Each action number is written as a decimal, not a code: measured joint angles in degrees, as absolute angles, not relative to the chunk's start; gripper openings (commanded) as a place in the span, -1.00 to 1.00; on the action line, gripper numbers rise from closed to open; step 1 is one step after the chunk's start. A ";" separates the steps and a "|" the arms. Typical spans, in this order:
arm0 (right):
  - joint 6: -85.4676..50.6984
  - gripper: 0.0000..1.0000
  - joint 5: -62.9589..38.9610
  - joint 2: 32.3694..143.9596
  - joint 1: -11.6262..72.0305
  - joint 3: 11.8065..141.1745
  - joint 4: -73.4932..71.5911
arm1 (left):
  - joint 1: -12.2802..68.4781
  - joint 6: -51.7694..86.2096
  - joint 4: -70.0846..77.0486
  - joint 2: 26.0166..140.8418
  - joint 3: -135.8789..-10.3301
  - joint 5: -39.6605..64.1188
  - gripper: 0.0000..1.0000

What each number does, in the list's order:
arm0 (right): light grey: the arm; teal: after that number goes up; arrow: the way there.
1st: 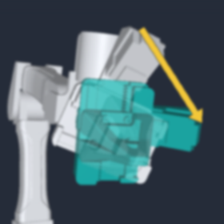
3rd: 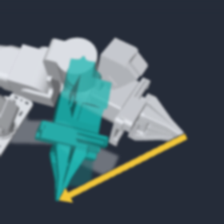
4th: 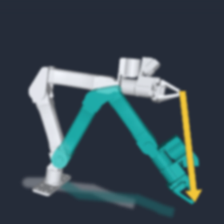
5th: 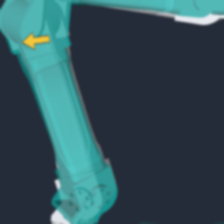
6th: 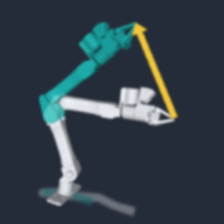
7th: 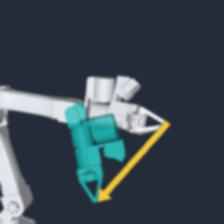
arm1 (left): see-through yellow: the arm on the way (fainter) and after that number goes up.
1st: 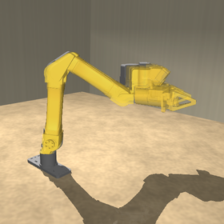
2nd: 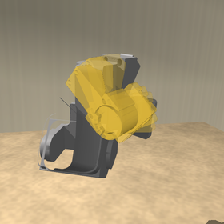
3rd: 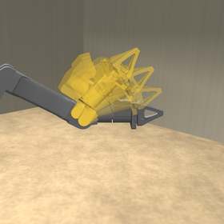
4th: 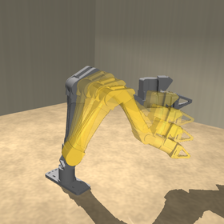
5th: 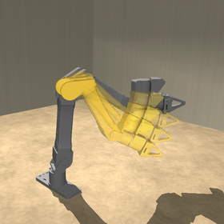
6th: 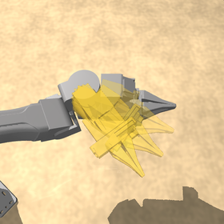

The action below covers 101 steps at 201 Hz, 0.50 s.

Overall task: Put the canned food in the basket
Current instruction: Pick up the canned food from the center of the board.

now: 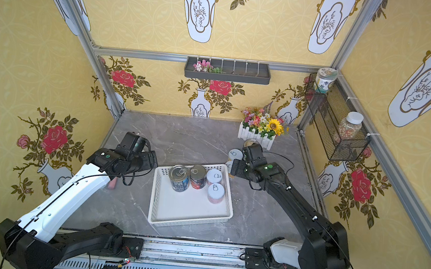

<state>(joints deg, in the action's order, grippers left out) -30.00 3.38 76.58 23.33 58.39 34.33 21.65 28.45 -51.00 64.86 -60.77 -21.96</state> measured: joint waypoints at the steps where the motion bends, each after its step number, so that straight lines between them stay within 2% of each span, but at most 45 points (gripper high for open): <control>1: -30.00 0.95 3.40 76.88 23.33 58.52 34.33 | 21.58 28.40 -50.96 64.77 -60.58 -22.00 1.00; 52: -29.74 0.95 2.83 92.71 24.08 69.21 34.61 | 19.49 26.41 -47.27 61.76 -57.78 -21.19 1.00; 101: -29.39 0.95 3.27 99.81 23.99 74.54 35.38 | 18.76 25.91 -46.28 63.90 -57.52 -19.46 1.00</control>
<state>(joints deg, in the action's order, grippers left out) -29.39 3.27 99.81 23.99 74.54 35.38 18.76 25.91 -46.28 63.90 -57.52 -19.46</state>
